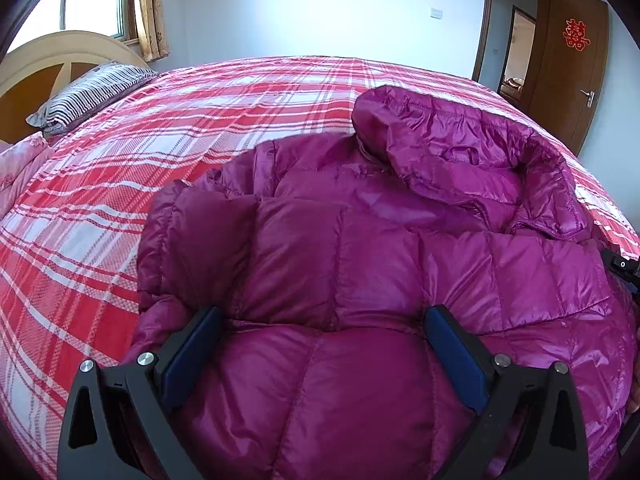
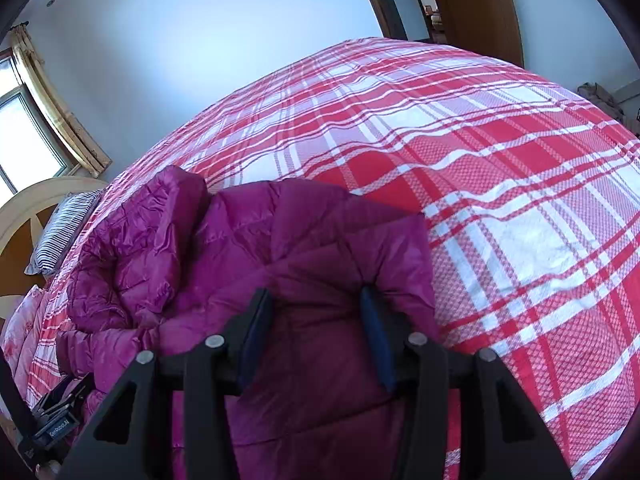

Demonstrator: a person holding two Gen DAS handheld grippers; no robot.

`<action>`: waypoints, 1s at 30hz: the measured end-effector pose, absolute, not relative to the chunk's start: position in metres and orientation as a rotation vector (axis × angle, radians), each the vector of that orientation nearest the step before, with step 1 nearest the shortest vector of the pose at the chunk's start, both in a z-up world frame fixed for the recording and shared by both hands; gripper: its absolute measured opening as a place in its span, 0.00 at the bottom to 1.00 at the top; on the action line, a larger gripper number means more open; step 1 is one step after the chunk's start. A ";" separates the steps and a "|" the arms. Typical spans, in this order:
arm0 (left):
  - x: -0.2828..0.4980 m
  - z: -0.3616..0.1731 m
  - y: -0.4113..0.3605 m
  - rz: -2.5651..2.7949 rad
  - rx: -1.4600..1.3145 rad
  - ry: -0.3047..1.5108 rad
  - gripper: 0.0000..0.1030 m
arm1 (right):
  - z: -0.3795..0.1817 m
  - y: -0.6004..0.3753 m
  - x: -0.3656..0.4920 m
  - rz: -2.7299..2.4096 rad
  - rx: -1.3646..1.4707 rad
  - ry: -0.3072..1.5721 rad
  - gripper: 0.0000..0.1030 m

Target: Fold large clothes

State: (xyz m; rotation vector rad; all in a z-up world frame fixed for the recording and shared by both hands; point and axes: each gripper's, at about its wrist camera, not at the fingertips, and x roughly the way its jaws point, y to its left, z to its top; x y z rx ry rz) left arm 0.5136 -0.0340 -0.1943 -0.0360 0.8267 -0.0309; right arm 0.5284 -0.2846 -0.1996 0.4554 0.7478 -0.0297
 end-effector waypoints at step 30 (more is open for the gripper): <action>0.530 -0.203 0.001 -0.050 0.025 0.852 0.99 | -0.191 -0.271 0.526 -0.008 0.380 0.760 0.63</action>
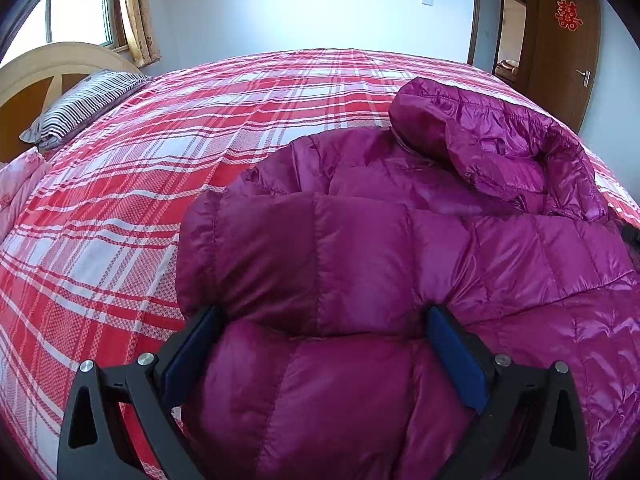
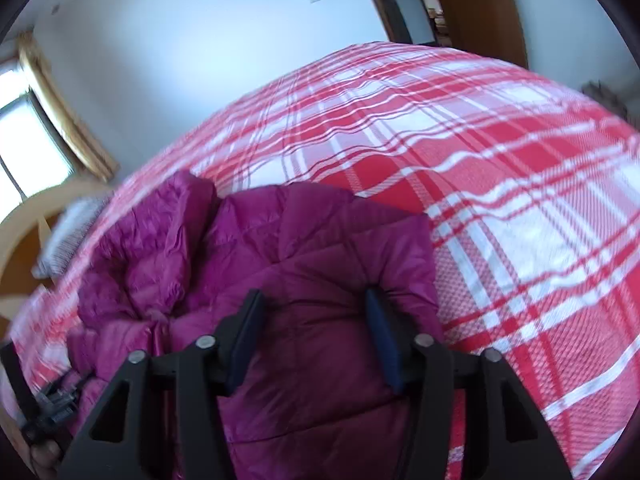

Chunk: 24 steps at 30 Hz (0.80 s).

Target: Fold large clothes

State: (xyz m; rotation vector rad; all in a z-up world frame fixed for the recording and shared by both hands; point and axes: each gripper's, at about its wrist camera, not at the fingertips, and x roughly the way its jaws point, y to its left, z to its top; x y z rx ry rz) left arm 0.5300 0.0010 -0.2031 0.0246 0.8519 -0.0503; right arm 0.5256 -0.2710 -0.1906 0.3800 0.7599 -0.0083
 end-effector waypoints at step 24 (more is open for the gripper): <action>0.532 -0.208 0.011 -0.077 -0.030 0.846 0.99 | -0.140 -0.105 0.713 0.407 -0.341 1.002 0.72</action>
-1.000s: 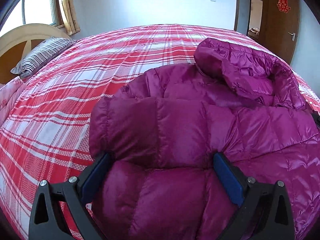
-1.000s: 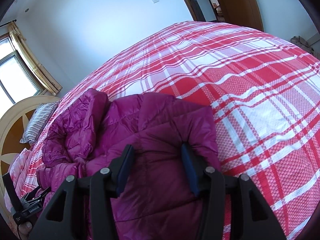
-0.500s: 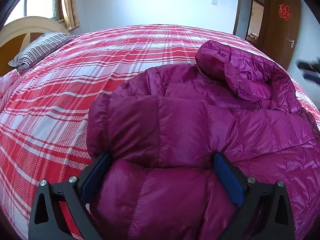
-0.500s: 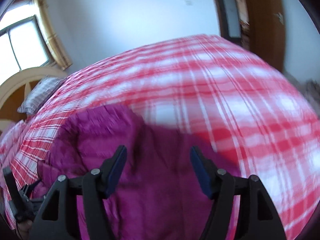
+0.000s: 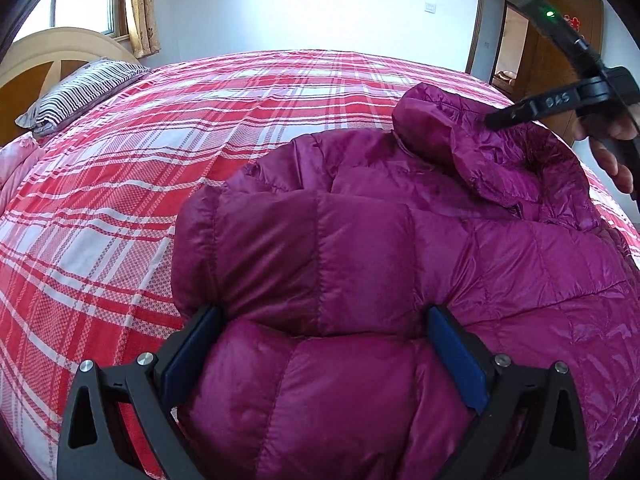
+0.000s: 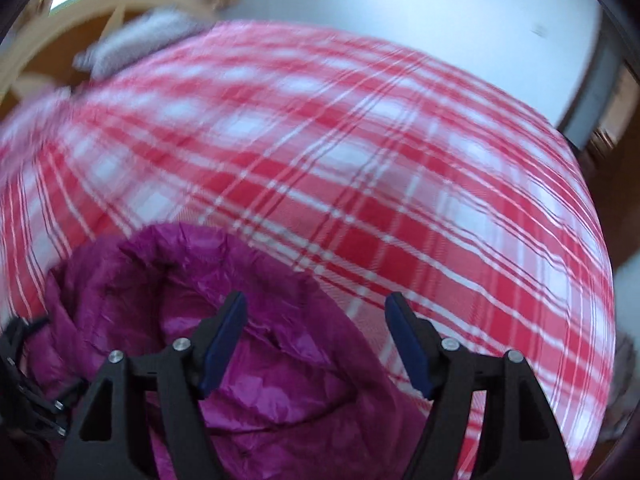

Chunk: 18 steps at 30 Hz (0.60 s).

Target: Fold large clothes

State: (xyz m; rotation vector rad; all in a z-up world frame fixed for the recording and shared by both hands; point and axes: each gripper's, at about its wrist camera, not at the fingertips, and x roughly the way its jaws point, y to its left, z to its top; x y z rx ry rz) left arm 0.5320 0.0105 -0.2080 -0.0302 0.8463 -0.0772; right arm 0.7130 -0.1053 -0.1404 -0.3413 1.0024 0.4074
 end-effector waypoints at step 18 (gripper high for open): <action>0.531 -0.200 0.013 -0.073 -0.039 0.855 0.99 | -0.189 -0.096 0.617 0.304 -0.612 0.697 0.11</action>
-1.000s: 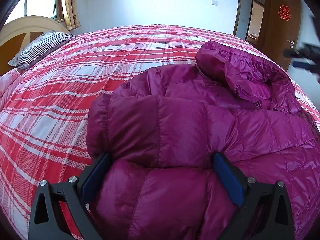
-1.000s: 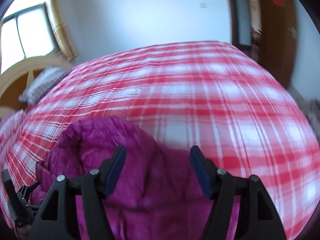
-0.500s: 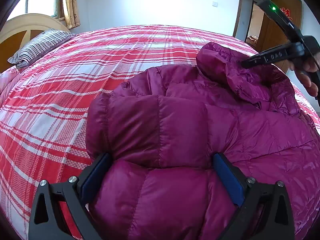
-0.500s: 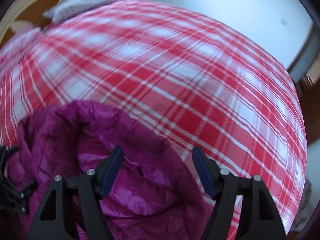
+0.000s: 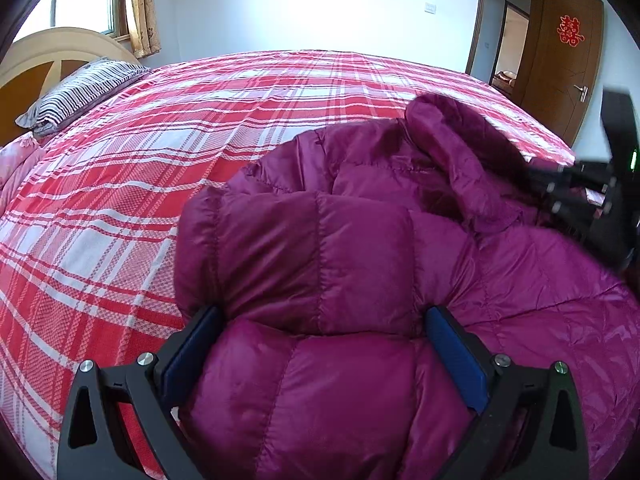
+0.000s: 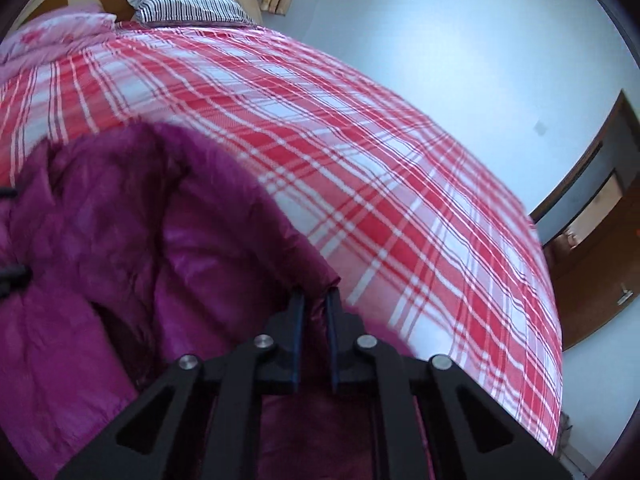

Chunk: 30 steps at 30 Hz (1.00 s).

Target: Fold large clothes

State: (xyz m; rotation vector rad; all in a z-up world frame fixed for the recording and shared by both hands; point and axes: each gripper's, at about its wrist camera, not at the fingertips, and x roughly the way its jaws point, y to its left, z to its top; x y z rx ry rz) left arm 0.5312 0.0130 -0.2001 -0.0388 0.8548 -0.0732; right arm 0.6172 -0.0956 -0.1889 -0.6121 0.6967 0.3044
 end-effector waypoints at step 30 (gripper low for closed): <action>0.650 -0.194 -0.041 -0.001 0.172 0.859 0.99 | -0.117 -0.176 0.606 0.227 -0.048 0.613 0.30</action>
